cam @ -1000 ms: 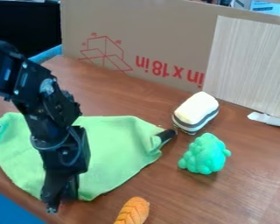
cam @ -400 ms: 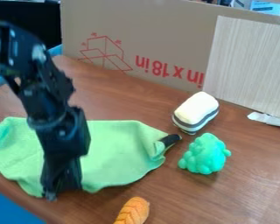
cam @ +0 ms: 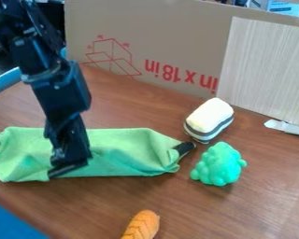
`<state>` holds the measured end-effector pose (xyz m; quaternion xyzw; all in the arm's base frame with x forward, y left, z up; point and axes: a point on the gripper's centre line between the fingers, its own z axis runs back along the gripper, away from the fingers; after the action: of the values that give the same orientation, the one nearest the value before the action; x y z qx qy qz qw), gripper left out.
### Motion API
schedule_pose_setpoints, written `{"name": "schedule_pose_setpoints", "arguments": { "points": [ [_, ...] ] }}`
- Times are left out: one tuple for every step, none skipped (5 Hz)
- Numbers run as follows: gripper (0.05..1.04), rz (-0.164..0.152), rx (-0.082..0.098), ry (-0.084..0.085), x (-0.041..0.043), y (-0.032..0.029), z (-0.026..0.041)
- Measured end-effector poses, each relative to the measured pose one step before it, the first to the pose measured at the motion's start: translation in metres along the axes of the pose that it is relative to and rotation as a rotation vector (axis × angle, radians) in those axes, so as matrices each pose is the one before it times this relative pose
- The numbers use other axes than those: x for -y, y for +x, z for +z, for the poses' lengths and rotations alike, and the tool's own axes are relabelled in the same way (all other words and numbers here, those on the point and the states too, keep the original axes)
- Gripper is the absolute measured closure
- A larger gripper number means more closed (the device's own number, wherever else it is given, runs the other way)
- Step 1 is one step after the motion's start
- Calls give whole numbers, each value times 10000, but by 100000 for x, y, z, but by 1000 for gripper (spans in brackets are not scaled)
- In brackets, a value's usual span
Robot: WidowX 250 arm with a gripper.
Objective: Unfold the cloth from bottom right to top left
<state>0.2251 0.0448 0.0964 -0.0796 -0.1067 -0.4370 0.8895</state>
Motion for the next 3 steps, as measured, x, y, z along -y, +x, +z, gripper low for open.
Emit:
{"name": "schedule_pose_setpoints", "arguments": {
  "points": [
    [1030,739,-40,-508,-2594,-313,-139],
    [1031,261,109,-1003,-1723,-162,-684],
    [1031,174,233,-63,-1047,-60,919]
  ]
}}
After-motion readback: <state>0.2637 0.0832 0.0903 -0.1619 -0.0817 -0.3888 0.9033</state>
